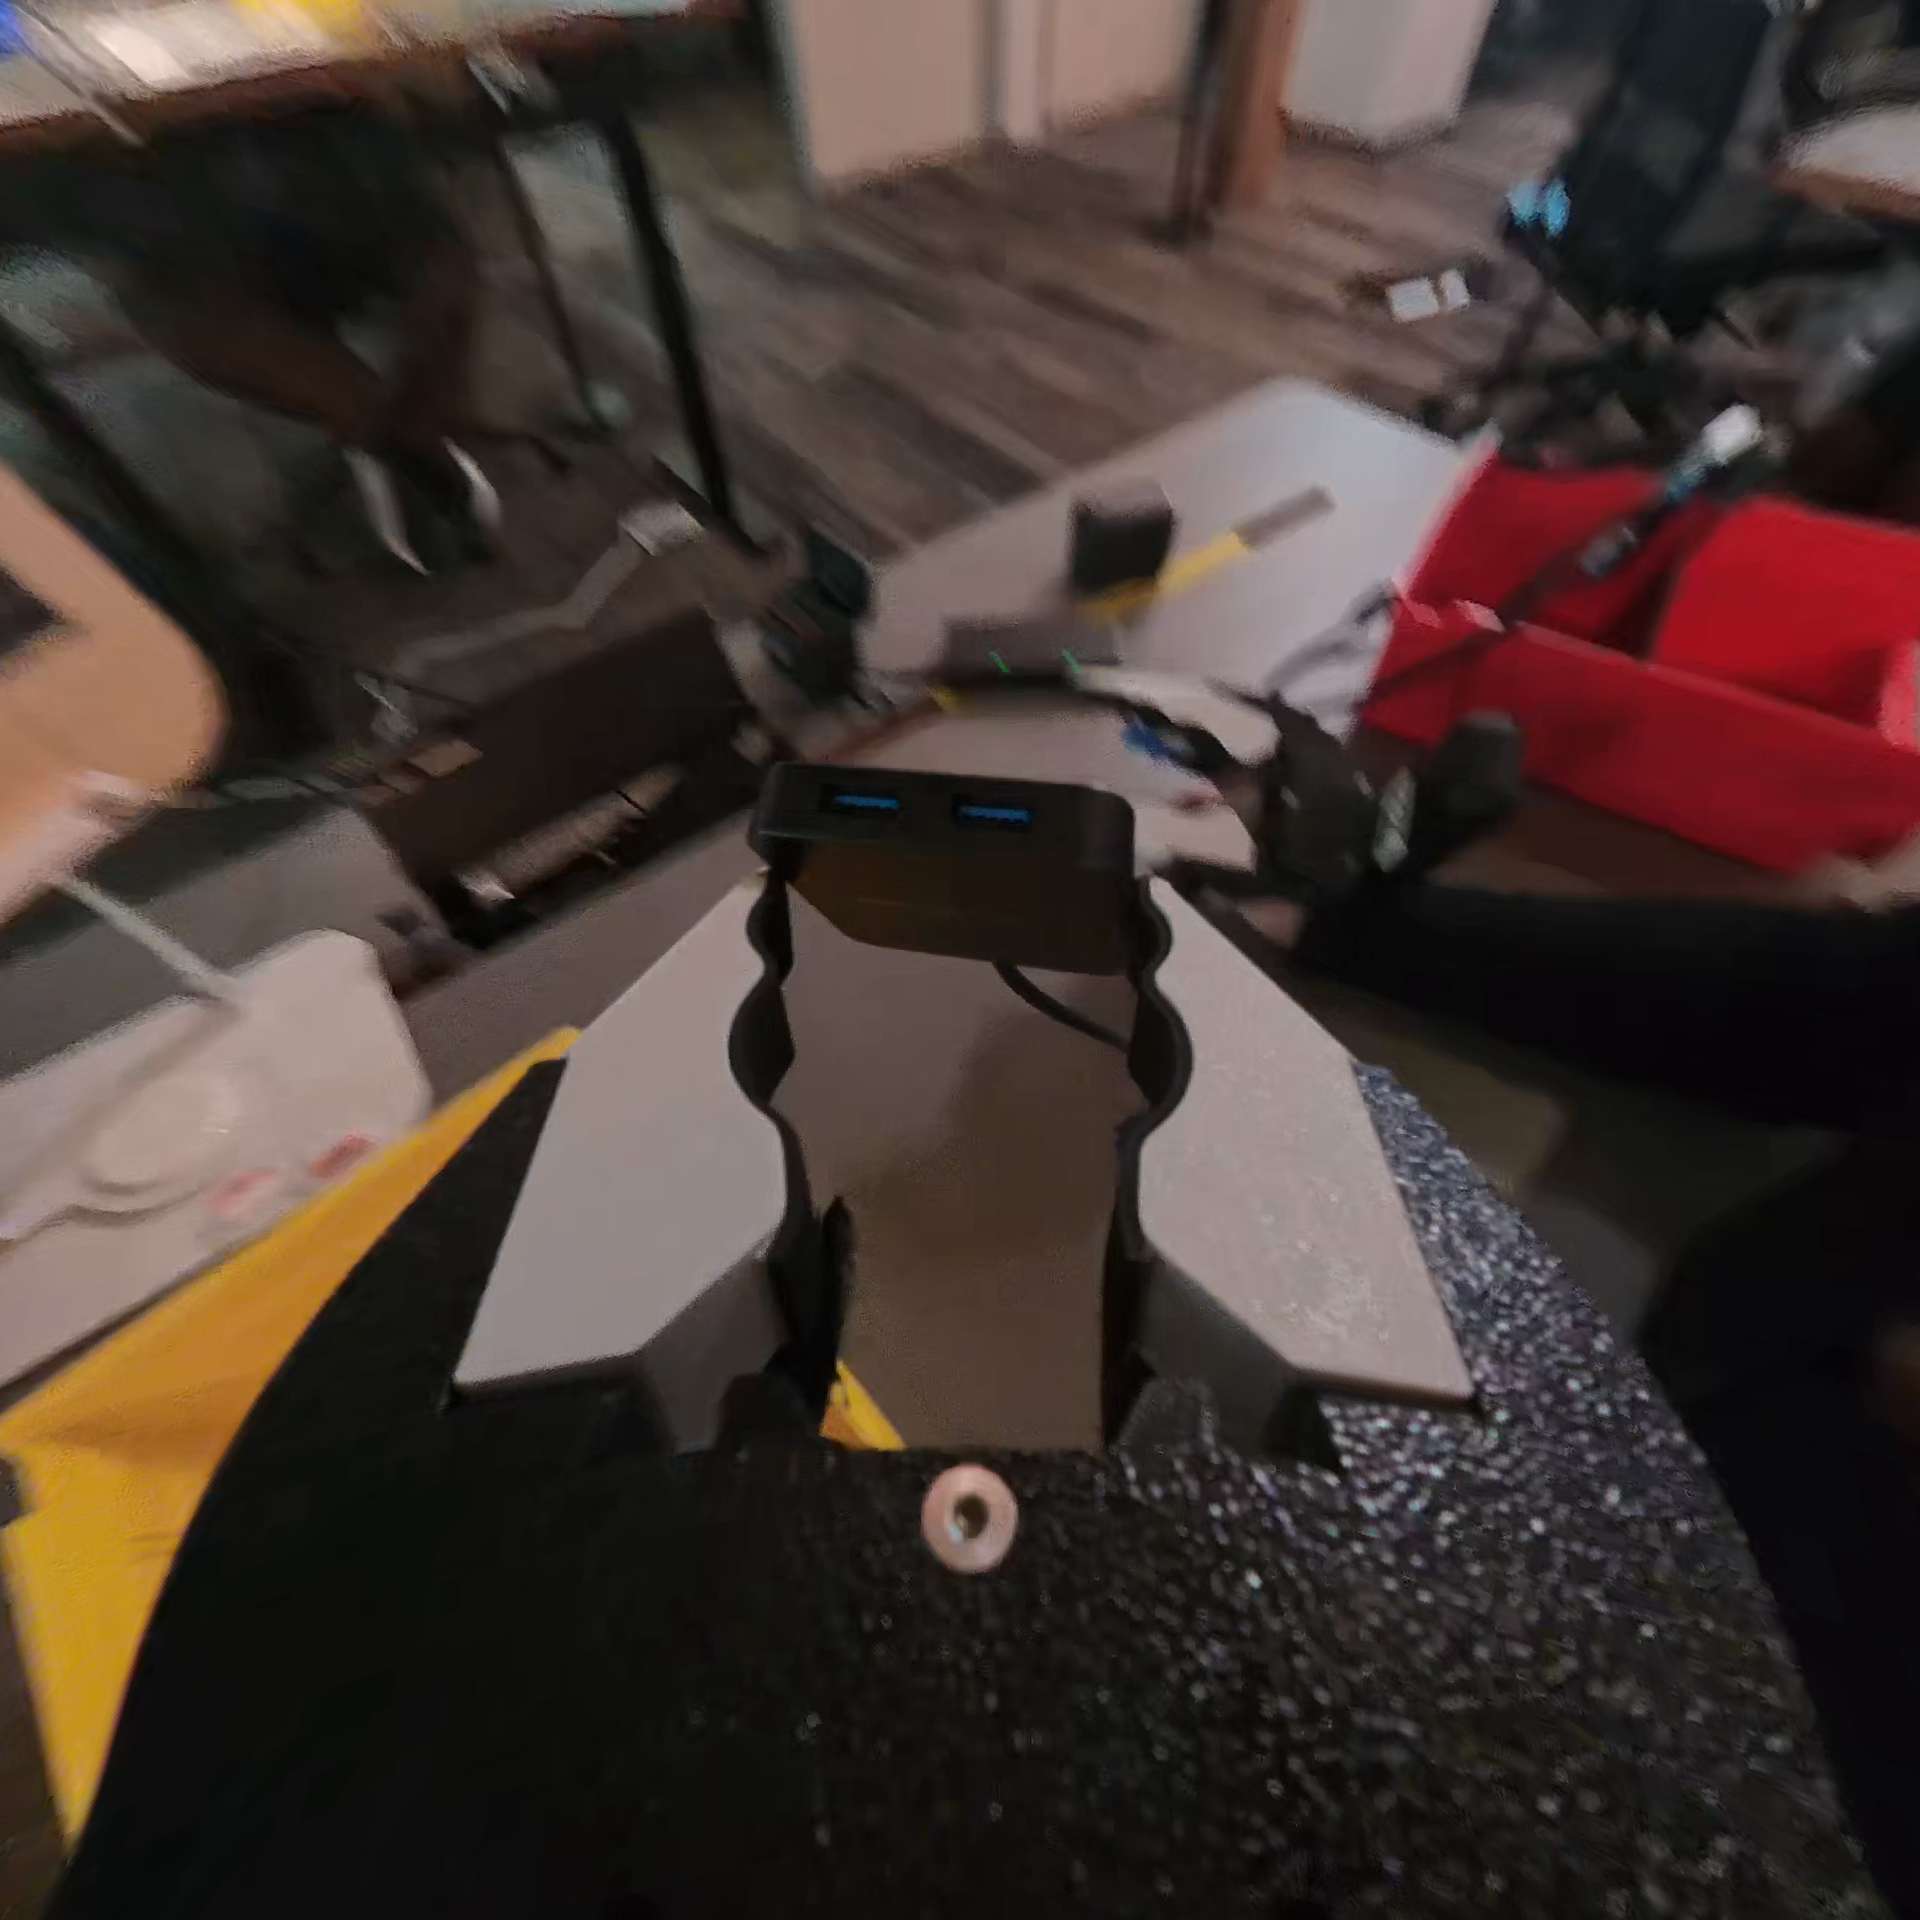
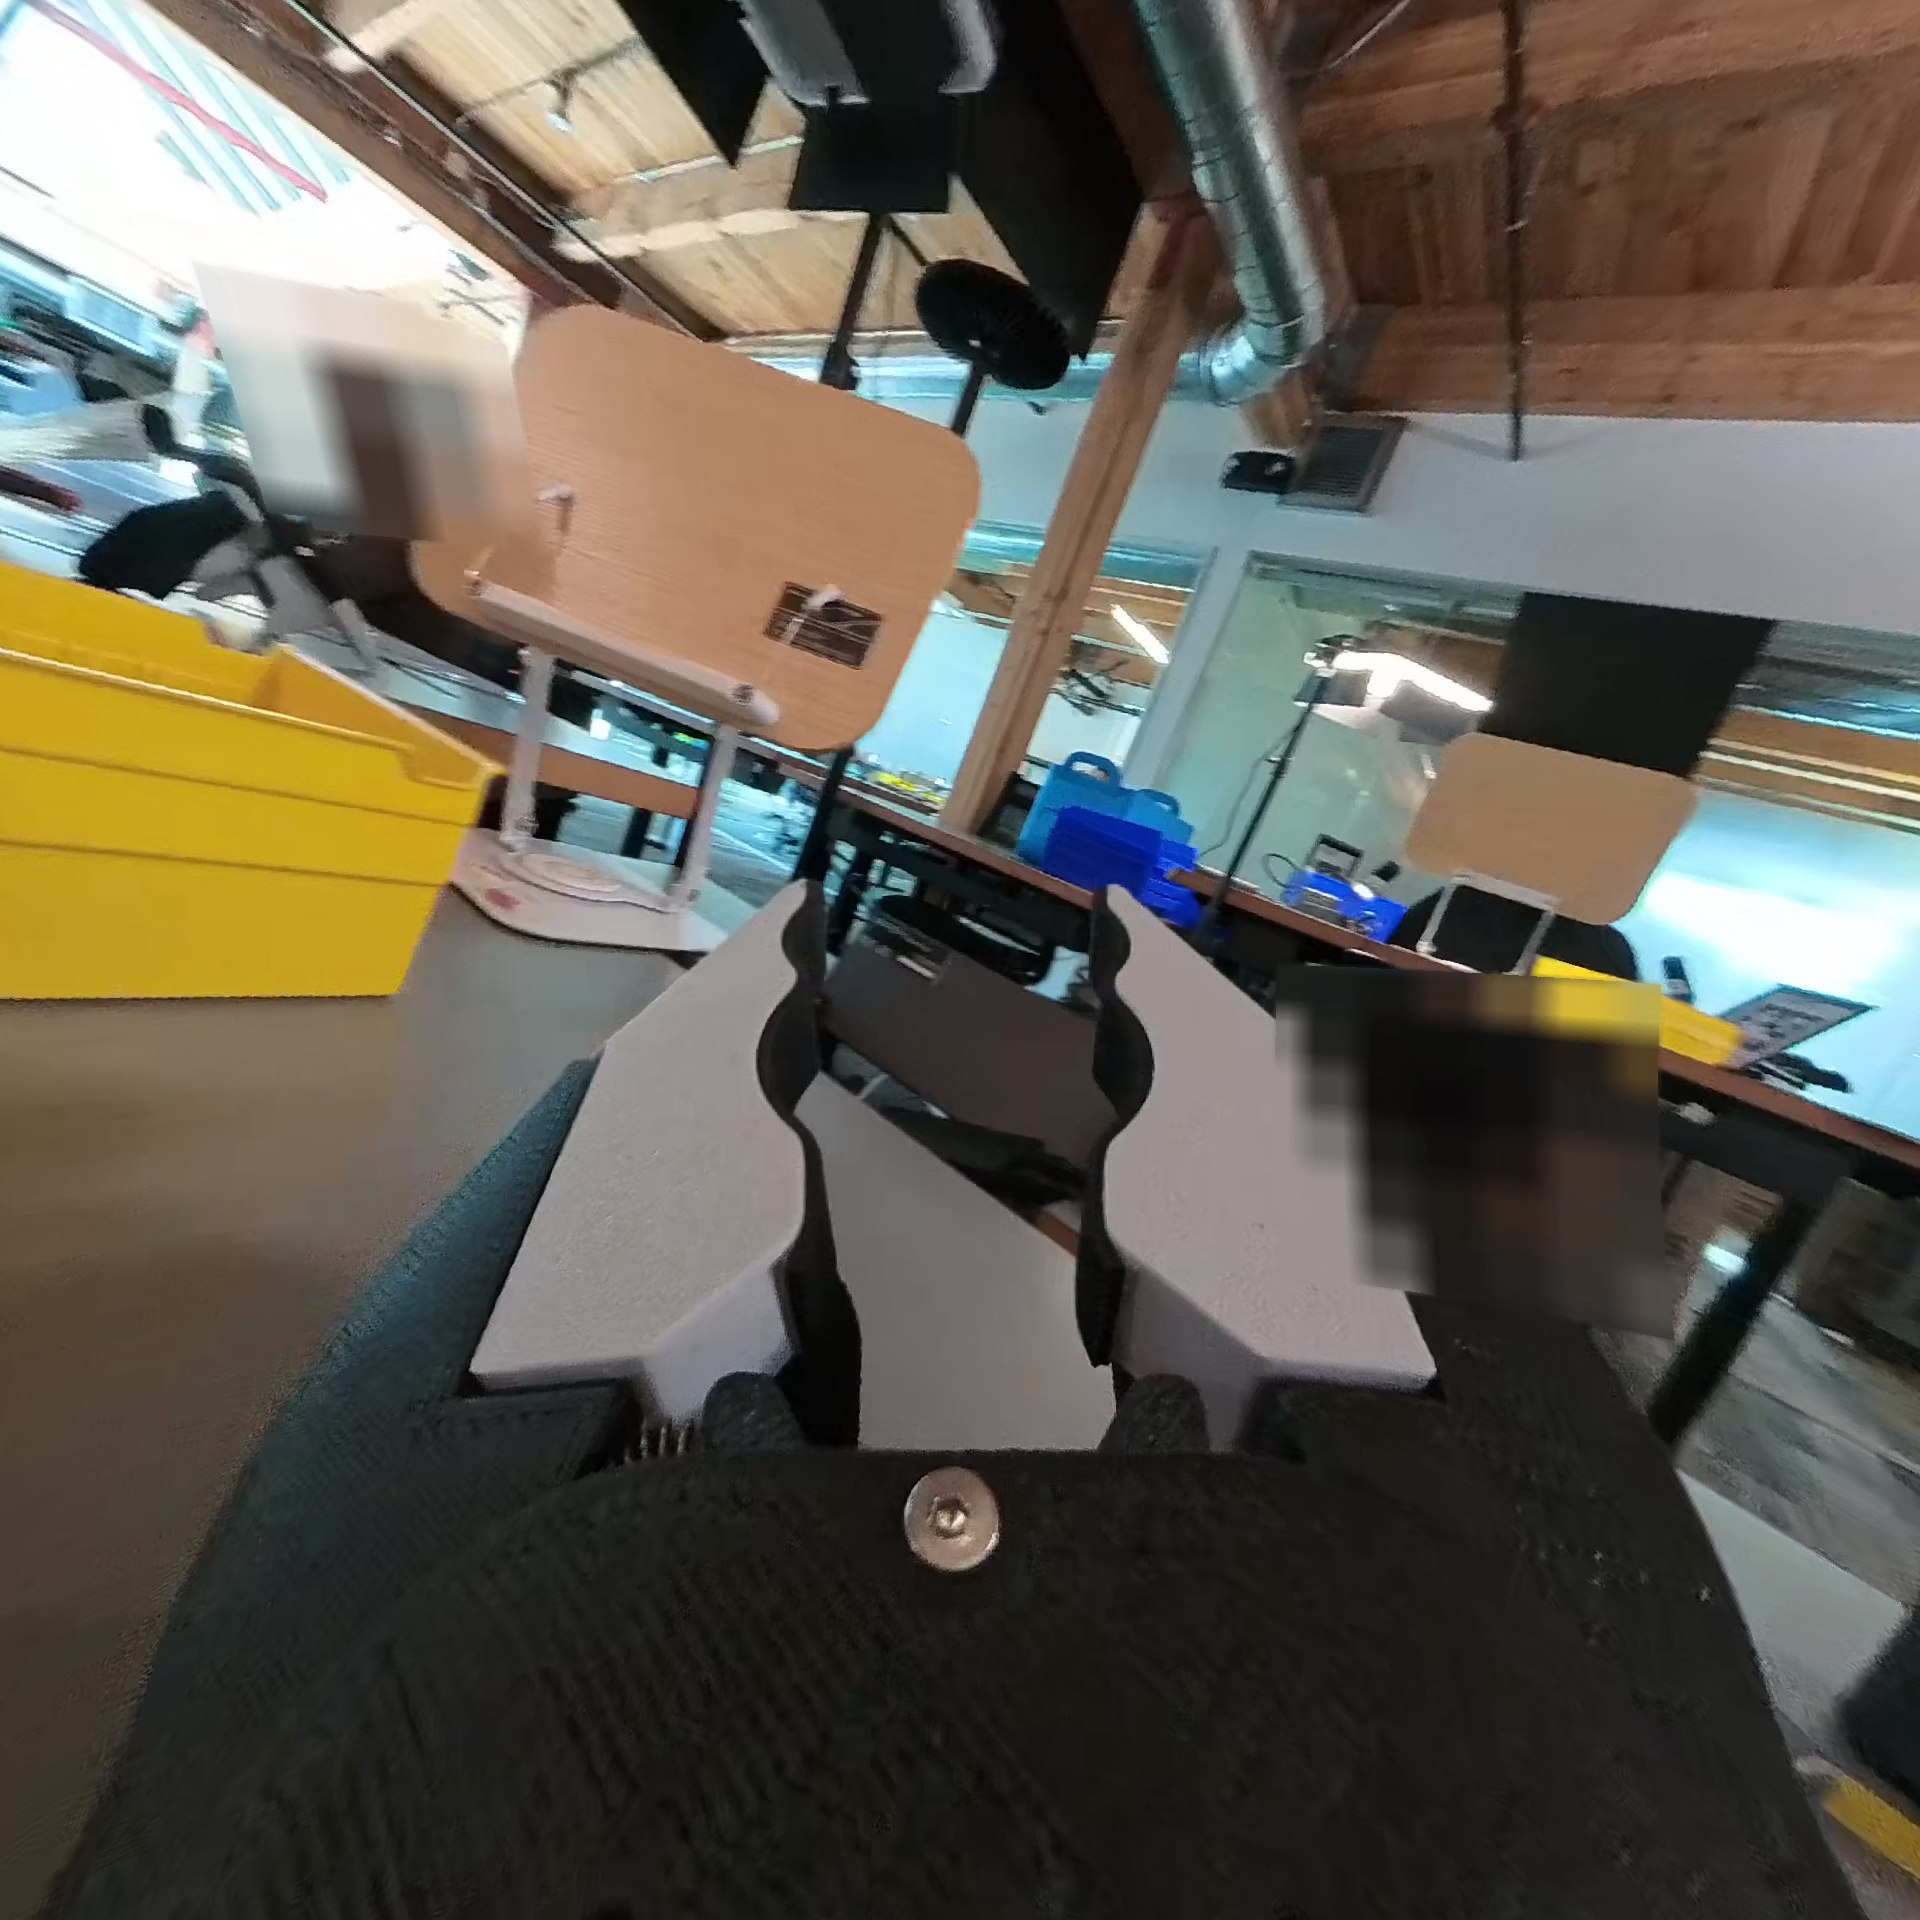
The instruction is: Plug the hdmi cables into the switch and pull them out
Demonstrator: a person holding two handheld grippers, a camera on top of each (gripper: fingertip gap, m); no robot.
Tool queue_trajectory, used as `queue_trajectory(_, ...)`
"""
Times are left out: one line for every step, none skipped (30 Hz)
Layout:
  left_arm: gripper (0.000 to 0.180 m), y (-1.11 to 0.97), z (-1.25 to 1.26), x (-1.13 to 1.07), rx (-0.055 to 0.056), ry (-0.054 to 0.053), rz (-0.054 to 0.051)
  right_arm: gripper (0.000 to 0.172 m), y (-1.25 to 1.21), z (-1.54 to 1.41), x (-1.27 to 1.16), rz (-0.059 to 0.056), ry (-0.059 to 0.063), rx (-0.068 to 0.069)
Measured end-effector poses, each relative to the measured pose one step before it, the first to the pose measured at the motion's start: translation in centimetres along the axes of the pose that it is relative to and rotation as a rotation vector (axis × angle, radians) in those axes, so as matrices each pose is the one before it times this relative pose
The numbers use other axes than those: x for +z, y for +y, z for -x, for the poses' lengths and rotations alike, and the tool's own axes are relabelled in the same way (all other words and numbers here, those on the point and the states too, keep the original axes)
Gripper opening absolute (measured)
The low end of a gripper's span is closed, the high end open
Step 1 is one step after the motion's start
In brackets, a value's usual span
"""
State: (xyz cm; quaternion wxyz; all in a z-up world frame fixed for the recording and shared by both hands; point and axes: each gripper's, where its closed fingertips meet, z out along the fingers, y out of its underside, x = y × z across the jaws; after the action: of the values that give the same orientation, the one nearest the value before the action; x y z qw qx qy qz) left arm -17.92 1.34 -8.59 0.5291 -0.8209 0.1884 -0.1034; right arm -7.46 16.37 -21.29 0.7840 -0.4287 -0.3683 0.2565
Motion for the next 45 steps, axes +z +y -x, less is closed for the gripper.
queue_trajectory(0.064,1.340,-1.435,1.172,0.0000,0.0551,0.0829,0.049,0.227,-0.881,-0.091,0.0067,0.0261,-0.0019)
queue_trajectory(0.064,1.370,-1.298,1.465,0.0042,0.0486,0.0814,0.050,0.226,-0.795,-0.081,0.0061,0.0228,0.0023)
queue_trajectory(0.064,1.309,-1.066,1.703,0.0099,0.0358,0.0763,0.050,0.201,-0.698,-0.077,0.0052,0.0197,0.0049)
queue_trajectory(0.064,1.323,-0.792,1.905,0.0124,0.0224,0.0808,0.050,0.158,-0.592,-0.047,0.0044,0.0169,0.0056)
queue_trajectory(0.064,1.282,-0.555,2.011,0.0134,0.0115,0.0814,0.050,0.136,-0.439,-0.028,0.0037,0.0126,0.0046)
queue_trajectory(0.064,1.100,-0.407,2.036,0.0101,0.0074,0.0747,0.050,0.117,-0.299,-0.023,0.0033,0.0084,0.0028)
queue_trajectory(0.064,0.817,-0.377,2.001,0.0083,0.0077,0.0602,0.050,0.089,-0.146,-0.002,0.0032,0.0044,0.0023)
queue_trajectory(0.064,0.579,-0.374,1.867,0.0076,0.0099,0.0473,0.050,0.061,-0.022,0.010,0.0027,0.0000,0.0017)
queue_trajectory(0.064,0.382,-0.273,1.706,0.0040,0.0074,0.0361,0.050,0.023,0.127,0.018,0.0016,-0.0048,-0.0015)
queue_trajectory(0.063,0.023,-0.233,1.599,-0.0010,0.0068,0.0149,0.050,0.009,0.206,0.032,0.0014,-0.0076,-0.0069)
queue_trajectory(0.061,-0.360,0.177,1.363,-0.0018,-0.0170,-0.0063,0.050,0.021,0.253,0.042,0.0024,-0.0085,-0.0100)
queue_trajectory(0.061,-0.083,-0.225,1.246,0.0085,0.0087,0.0152,0.050,0.019,0.261,0.050,0.0031,-0.0091,-0.0103)
queue_trajectory(0.061,-0.023,-0.070,1.174,0.0036,0.0008,0.0211,0.050,0.026,0.238,0.041,0.0028,-0.0085,-0.0099)
queue_trajectory(0.061,-0.185,0.101,1.066,0.0007,-0.0091,0.0097,0.050,-0.012,0.216,0.021,0.0010,-0.0071,-0.0095)
queue_trajectory(0.060,-0.168,0.061,0.971,0.0044,-0.0081,0.0063,0.050,-0.028,0.147,0.007,-0.0005,-0.0047,-0.0080)
queue_trajectory(0.060,-0.063,0.132,0.923,0.0020,-0.0126,0.0083,0.050,-0.030,0.066,-0.009,-0.0007,-0.0025,-0.0046)
queue_trajectory(0.060,0.031,0.183,0.915,-0.0026,-0.0127,0.0074,0.050,-0.012,0.002,-0.010,-0.0005,-0.0001,0.0001)
queue_trajectory(0.060,-0.056,0.232,0.825,-0.0082,-0.0125,-0.0043,0.050,0.002,-0.072,-0.017,-0.0005,0.0022,0.0039)
queue_trajectory(0.062,-0.338,0.449,0.549,-0.0157,-0.0316,-0.0315,0.051,0.010,-0.108,-0.020,-0.0007,0.0037,0.0058)
queue_trajectory(0.063,-0.301,0.355,0.224,-0.0216,-0.0327,-0.0359,0.051,0.007,-0.122,-0.020,-0.0005,0.0040,0.0067)
queue_trajectory(0.078,-0.167,-0.063,-0.122,-0.0051,-0.0114,-0.0278,0.052,0.003,-0.113,-0.017,-0.0008,0.0038,0.0075)
queue_trajectory(0.097,-0.336,-0.071,-0.428,0.0051,-0.0155,-0.0432,0.052,-0.018,-0.110,-0.022,-0.0018,0.0037,0.0077)
queue_trajectory(0.108,-0.439,-0.124,-0.744,0.0130,-0.0122,-0.0515,0.053,-0.035,-0.071,-0.015,-0.0023,0.0026,0.0074)
queue_trajectory(0.120,-0.560,-0.107,-1.007,0.0209,-0.0095,-0.0626,0.053,-0.003,-0.043,0.001,-0.0011,0.0012,0.0063)
queue_trajectory(0.129,-0.605,0.239,-1.252,0.0210,-0.0293,-0.0681,0.053,0.026,-0.007,0.003,0.0009,0.0003,0.0035)
queue_trajectory(0.134,-0.672,0.576,-1.463,0.0258,-0.0473,-0.0715,0.054,0.028,0.011,0.010,0.0016,-0.0003,0.0001)
queue_trajectory(0.134,-0.594,0.650,-1.655,0.0320,-0.0476,-0.0653,0.054,0.009,0.040,0.004,0.0006,-0.0010,-0.0016)
queue_trajectory(0.131,-0.652,0.758,-1.772,0.0285,-0.0470,-0.0671,0.054,-0.002,0.046,0.001,-0.0001,-0.0017,-0.0010)
queue_trajectory(0.126,-0.752,0.758,-1.816,0.0196,-0.0395,-0.0710,0.054,0.014,0.049,0.009,0.0006,-0.0016,-0.0005)
queue_trajectory(0.116,-0.484,0.337,-1.806,0.0221,-0.0020,-0.0501,0.054,0.028,0.053,0.010,0.0015,-0.0015,-0.0006)
queue_trajectory(0.100,-0.066,0.141,-1.719,0.0190,0.0195,-0.0174,0.054,0.046,0.053,0.010,0.0018,-0.0017,-0.0005)
queue_trajectory(0.093,0.342,0.446,-1.587,0.0143,0.0072,0.0107,0.054,0.034,0.045,0.015,0.0017,-0.0013,-0.0003)
queue_trajectory(0.085,0.842,1.007,-1.571,0.0212,-0.0198,0.0374,0.054,0.032,0.024,0.008,0.0013,-0.0008,0.0004)
queue_trajectory(0.075,1.286,1.666,-1.559,0.0227,-0.0532,0.0558,0.054,0.032,0.017,0.000,0.0010,-0.0009,0.0022)
queue_trajectory(0.071,1.391,2.096,-1.456,0.0194,-0.0770,0.0472,0.054,0.030,0.032,0.016,0.0011,-0.0014,0.0036)
queue_trajectory(0.067,1.307,2.032,-1.200,0.0125,-0.0722,0.0273,0.053,0.046,0.050,0.017,0.0016,-0.0021,0.0036)
queue_trajectory(0.063,1.310,1.687,-0.877,0.0073,-0.0557,0.0254,0.053,0.051,0.055,0.030,0.0019,-0.0023,0.0020)
queue_trajectory(0.061,1.389,1.403,-0.526,0.0174,-0.0525,0.0319,0.053,0.037,0.063,0.014,0.0018,-0.0026,-0.0004)
queue_trajectory(0.060,1.490,1.014,-0.196,0.0361,-0.0459,0.0404,0.053,0.039,0.070,0.021,0.0019,-0.0031,-0.0013)
queue_trajectory(0.058,1.556,0.481,0.136,0.0475,-0.0299,0.0494,0.053,0.055,0.072,0.014,0.0022,-0.0037,-0.0007)
queue_trajectory(0.060,1.480,-0.257,0.368,0.0506,0.0007,0.0529,0.053,0.054,0.066,0.029,0.0024,-0.0033,-0.0002)
queue_trajectory(0.060,1.280,-1.379,0.452,0.0623,0.0610,0.0465,0.053,0.057,0.051,0.006,0.0024,-0.0025,-0.0003)
queue_trajectory(0.059,0.912,-1.204,0.555,0.0523,0.0432,0.0330,0.053,0.035,0.022,0.006,0.0019,-0.0021,0.0000)
queue_trajectory(0.059,0.514,-0.447,0.580,0.0404,-0.0070,0.0177,0.053,0.037,0.020,0.006,0.0013,-0.0014,0.0007)
queue_trajectory(0.058,0.325,-0.426,0.507,0.0378,-0.0059,0.0103,0.053,0.020,0.005,0.005,0.0008,-0.0007,0.0013)
